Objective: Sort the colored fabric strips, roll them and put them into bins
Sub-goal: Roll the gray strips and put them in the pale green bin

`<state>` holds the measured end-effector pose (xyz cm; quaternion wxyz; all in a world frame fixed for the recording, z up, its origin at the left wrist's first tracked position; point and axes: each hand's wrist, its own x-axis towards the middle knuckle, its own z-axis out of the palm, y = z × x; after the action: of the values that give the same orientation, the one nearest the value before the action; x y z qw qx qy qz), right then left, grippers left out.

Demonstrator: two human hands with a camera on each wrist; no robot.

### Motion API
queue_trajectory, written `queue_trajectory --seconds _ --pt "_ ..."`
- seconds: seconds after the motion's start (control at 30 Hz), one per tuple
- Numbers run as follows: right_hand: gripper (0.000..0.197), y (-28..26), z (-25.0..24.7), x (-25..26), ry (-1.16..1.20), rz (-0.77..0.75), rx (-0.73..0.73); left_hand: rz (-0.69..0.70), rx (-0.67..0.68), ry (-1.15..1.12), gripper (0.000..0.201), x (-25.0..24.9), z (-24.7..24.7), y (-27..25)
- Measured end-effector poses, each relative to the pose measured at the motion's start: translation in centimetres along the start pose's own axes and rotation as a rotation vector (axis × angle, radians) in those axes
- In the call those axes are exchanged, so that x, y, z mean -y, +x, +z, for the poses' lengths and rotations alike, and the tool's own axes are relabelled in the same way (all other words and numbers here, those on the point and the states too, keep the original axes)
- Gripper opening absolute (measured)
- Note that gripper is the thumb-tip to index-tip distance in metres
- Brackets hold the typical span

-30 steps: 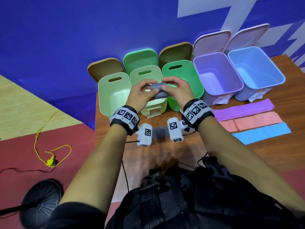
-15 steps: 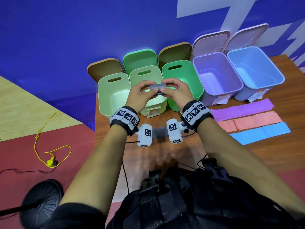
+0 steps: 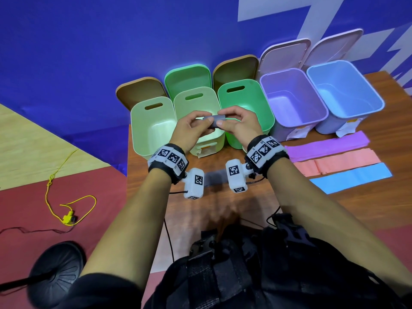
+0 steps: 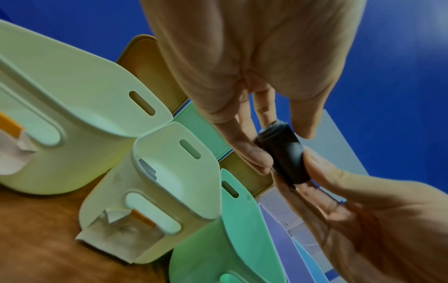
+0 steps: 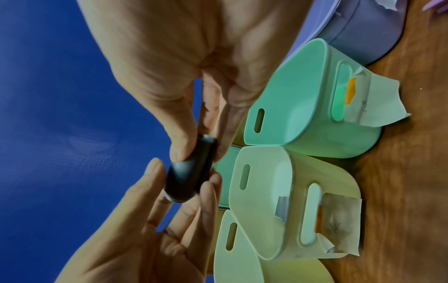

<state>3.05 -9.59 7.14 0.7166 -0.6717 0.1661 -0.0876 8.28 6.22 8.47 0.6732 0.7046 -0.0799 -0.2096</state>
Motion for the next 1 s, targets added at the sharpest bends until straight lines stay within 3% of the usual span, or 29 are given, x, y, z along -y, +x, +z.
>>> queue_trajectory --seconds 0.2,0.47,1.0 --pt "0.03 0.1 0.2 0.0 0.009 0.007 0.036 -0.039 0.004 0.091 0.028 0.7 0.1 0.6" --pt "0.022 0.8 0.5 -0.3 0.133 0.109 0.059 0.009 0.007 0.125 0.02 0.7 -0.4 1.5" --pt "0.018 3.1 1.3 -1.3 0.014 0.138 0.047 -0.011 -0.007 0.23 0.025 2.3 -1.2 3.9"
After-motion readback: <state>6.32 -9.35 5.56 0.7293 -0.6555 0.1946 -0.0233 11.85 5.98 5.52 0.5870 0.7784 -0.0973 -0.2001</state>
